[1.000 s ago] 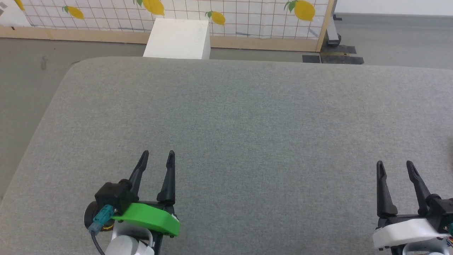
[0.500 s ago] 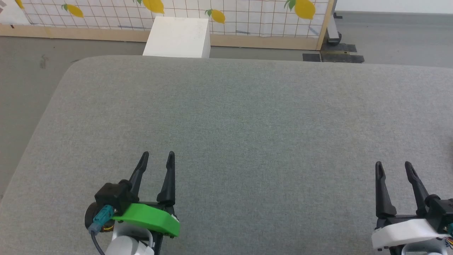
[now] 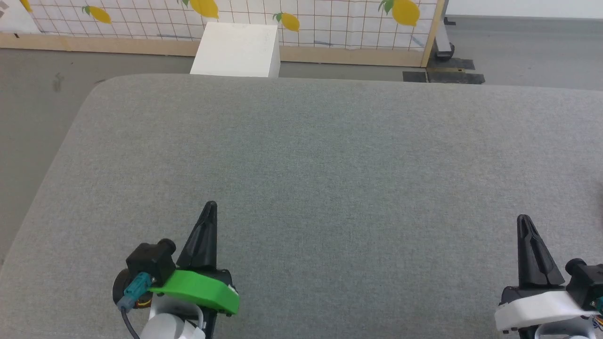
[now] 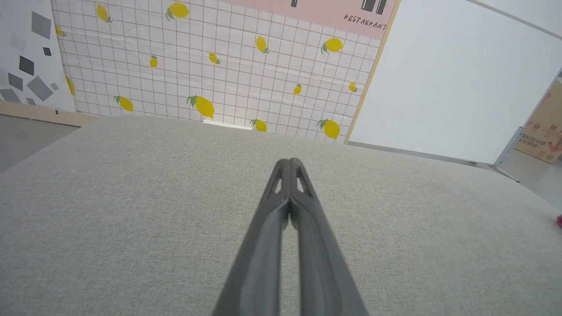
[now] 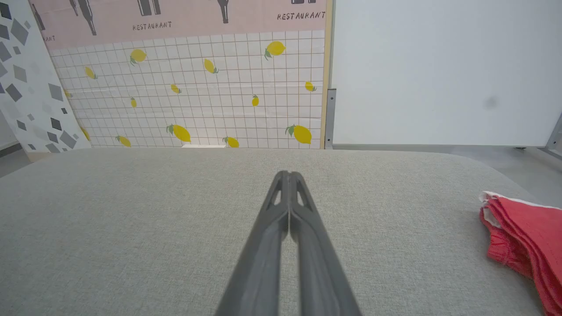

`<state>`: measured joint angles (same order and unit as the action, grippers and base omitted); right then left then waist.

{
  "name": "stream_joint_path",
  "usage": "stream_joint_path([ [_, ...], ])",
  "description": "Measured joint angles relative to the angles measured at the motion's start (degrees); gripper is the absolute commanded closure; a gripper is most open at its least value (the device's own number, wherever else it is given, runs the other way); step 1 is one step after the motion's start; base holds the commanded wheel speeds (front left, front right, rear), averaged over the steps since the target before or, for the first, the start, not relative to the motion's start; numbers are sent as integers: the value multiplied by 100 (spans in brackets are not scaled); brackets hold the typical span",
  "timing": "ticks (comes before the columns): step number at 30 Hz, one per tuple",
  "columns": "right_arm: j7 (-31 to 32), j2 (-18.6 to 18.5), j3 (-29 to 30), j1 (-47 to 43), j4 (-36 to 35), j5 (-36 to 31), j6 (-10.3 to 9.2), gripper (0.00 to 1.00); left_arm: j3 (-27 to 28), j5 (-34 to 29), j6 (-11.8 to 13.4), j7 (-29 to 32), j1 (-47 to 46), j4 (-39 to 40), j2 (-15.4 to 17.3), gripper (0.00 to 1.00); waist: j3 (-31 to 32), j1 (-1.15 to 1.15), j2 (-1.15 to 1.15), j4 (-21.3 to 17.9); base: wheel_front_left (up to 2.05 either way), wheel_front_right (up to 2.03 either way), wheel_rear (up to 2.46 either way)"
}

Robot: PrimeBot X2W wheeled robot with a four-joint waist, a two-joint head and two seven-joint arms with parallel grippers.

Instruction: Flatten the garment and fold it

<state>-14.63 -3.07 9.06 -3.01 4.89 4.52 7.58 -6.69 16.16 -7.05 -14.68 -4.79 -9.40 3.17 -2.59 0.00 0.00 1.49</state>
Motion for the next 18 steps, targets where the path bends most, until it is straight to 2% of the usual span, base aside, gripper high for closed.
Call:
stream_joint_path([
  [18,204,0,-116,2,-34,-45,0,100,71,-130,64,205,2,103,0,100,38,0,0,-21,0,0,0],
])
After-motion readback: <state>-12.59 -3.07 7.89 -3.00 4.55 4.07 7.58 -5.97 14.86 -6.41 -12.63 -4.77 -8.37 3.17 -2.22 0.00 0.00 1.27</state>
